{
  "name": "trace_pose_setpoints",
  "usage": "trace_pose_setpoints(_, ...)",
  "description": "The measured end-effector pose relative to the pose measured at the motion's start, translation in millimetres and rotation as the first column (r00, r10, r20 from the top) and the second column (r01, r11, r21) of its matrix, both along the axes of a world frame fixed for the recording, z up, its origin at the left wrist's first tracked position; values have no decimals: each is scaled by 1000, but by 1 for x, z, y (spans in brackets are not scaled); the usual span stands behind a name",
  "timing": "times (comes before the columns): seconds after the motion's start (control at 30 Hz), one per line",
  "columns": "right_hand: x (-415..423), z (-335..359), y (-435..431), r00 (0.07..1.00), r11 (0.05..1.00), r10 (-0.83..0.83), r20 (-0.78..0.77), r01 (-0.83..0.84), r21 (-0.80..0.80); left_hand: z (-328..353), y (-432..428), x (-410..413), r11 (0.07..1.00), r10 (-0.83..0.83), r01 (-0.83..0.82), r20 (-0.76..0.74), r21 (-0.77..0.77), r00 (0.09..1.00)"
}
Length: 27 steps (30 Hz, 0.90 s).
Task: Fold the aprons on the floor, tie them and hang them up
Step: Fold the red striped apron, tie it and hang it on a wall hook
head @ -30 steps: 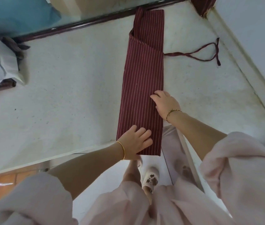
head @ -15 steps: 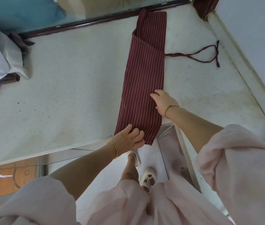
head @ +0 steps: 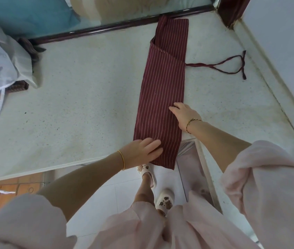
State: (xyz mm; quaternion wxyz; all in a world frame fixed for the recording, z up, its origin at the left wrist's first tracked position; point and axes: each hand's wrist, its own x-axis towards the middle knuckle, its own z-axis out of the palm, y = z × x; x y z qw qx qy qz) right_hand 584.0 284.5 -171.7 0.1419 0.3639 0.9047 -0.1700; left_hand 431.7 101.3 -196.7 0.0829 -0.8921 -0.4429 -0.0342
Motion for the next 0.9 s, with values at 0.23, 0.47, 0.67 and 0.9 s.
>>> trace_pose_setpoints(0.23, 8, 22, 13, 999, 999, 8, -36, -10, -43, 84, 54, 1, 663, 581, -321, 195, -676, 790)
trace_pose_setpoints(0.47, 15, 49, 22, 834, 645, -540, -115, 322, -693, 140, 110, -37, -21, 945, 377, 105, -926, 311)
trace_pose_setpoints(0.67, 4, 66, 65, 421, 98, -907, -11, 185, -978, 161, 193, -67, 351, 912, -121, 310, -928, 270)
trace_pose_setpoints(0.9, -36, 67, 146, 441, 196, -881, -174, 4, -981, 166, 288, -121, 489, 863, -260, 418, -833, 285)
